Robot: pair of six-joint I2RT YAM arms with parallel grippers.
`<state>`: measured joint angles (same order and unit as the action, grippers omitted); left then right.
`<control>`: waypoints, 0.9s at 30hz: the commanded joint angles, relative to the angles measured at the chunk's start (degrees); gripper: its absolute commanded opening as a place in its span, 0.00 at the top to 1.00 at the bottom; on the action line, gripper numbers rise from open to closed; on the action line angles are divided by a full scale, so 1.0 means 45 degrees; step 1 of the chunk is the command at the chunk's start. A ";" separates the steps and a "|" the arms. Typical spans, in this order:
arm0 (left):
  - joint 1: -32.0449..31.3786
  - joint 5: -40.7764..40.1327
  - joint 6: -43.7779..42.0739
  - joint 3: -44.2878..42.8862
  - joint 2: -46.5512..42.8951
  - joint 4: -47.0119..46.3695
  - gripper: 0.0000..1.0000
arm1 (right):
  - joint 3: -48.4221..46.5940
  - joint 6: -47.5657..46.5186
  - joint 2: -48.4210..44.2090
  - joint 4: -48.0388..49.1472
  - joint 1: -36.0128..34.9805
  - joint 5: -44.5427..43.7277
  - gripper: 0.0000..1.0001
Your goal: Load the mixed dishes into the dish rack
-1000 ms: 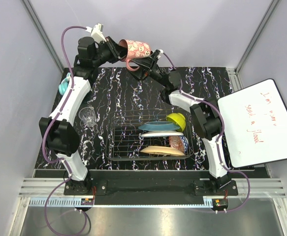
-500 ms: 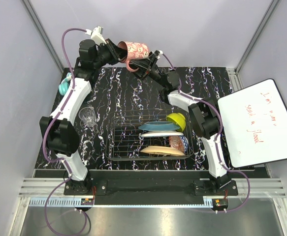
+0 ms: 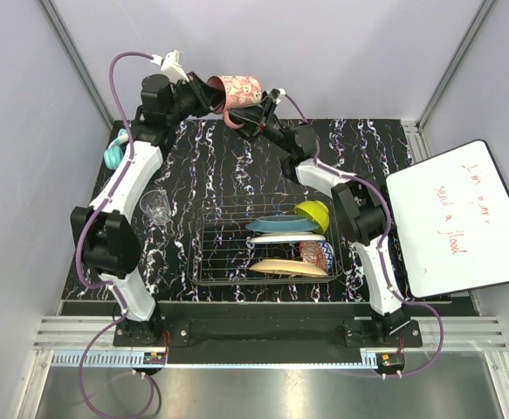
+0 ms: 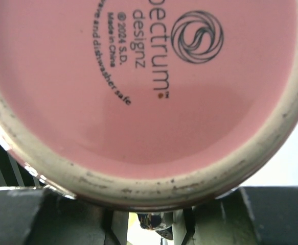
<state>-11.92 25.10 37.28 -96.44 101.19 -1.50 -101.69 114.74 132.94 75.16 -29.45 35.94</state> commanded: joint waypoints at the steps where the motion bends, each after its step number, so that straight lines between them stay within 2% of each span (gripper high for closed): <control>1: -0.1042 0.1589 -0.0628 0.0494 -0.0591 -0.0038 1.00 | -0.1016 0.1339 -0.0285 0.3221 -0.0271 0.0216 0.63; 6: -0.1042 0.1648 -0.0744 0.0319 -0.0611 0.0020 1.00 | -0.0801 0.1300 -0.0364 0.3221 -0.0271 0.0293 0.79; 9: -0.1042 0.1745 -0.0900 0.0300 -0.0630 0.0117 1.00 | -0.0820 0.1183 -0.0480 0.3182 -0.0233 0.0469 0.95; 10: -0.1042 0.1746 -0.0998 0.0241 -0.0669 0.0311 0.97 | -0.0782 0.1086 -0.0577 0.3066 -0.0116 0.0586 1.00; 12: -0.0906 0.1824 -0.1213 0.0124 -0.0708 0.0741 0.92 | -0.0489 0.0677 -0.0967 0.2967 0.0021 0.0955 1.00; 16: -0.0496 0.2175 -0.1798 0.0337 -0.1235 0.1581 0.77 | 0.0544 -0.0027 -0.1749 0.2773 0.0470 0.1231 1.00; 19: -0.0144 0.2468 -0.2304 0.1040 -0.1801 0.1913 0.75 | 0.0722 -0.0633 -0.2160 0.2383 0.0588 0.1543 1.00; 21: 0.0110 0.2663 -0.2502 0.1567 -0.2190 0.2206 0.68 | 0.0742 -0.1101 -0.2355 0.2051 0.0646 0.1815 1.00; 22: 0.0226 0.2702 -0.2677 0.1839 -0.2309 0.2362 0.63 | 0.0762 -0.1219 -0.2452 0.1933 0.0666 0.1914 1.00; 23: 0.0460 0.2877 -0.2717 0.1977 -0.2445 0.2519 0.49 | 0.0781 -0.1433 -0.2473 0.1854 0.0685 0.2070 1.00; 27: 0.1066 0.3424 -0.3223 0.2505 -0.3283 0.3533 0.34 | 0.1054 -0.1689 -0.2532 0.1600 0.0861 0.2208 1.00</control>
<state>-9.50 33.34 27.57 -87.05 92.01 8.78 -96.36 111.04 128.40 72.79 -27.68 49.10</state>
